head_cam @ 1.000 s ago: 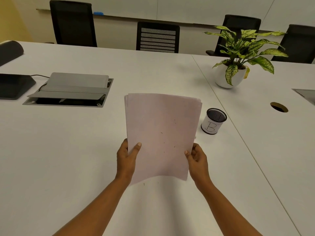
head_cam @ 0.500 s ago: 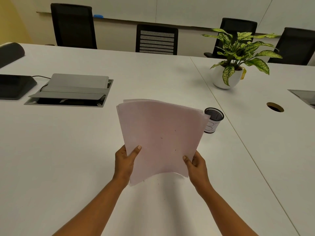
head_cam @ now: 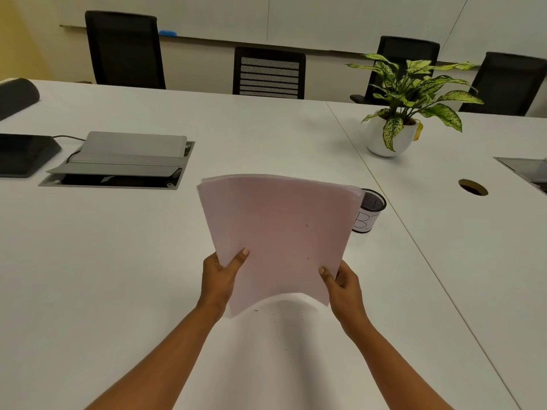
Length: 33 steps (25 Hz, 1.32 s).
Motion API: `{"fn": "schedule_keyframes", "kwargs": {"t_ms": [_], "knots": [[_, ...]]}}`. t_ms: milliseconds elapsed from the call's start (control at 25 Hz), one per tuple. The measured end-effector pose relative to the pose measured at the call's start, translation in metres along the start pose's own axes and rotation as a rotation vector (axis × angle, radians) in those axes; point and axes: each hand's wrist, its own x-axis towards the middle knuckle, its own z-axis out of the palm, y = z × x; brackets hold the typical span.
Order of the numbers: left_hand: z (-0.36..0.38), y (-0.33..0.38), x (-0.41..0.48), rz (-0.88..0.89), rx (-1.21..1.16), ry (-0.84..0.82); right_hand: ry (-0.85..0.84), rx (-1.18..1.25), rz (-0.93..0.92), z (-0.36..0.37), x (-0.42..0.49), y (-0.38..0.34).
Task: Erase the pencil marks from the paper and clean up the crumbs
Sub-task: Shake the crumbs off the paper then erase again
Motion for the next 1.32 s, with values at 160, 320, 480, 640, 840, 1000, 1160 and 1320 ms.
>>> {"fn": "schedule_keyframes", "kwargs": {"t_ms": [160,320,480,640,840,1000,1160,1320], "knots": [[0.002,-0.003,0.002,-0.007,0.032,-0.049,-0.034,-0.042,0.073,-0.002,0.004,0.011],[0.007,-0.003,0.004,-0.005,0.060,-0.046,0.001,-0.068,0.050,-0.006,0.007,0.011],[0.009,0.001,0.008,0.017,0.056,-0.006,0.412,-0.103,-0.194,-0.010,0.012,-0.018],[0.008,0.001,0.007,0.017,0.029,0.021,0.377,0.109,-0.259,-0.004,0.018,-0.056],[0.007,0.003,0.006,0.017,0.018,-0.012,-0.162,0.504,-0.154,0.005,0.041,-0.099],[0.005,0.003,0.006,0.004,-0.020,-0.027,-0.359,0.555,0.065,0.007,0.057,-0.082],[0.004,0.003,0.010,-0.009,-0.047,-0.041,-0.504,0.215,0.331,0.009,0.034,-0.011],[0.004,0.004,0.014,-0.008,-0.037,-0.038,-0.520,0.109,0.333,0.005,0.037,-0.011]]}}
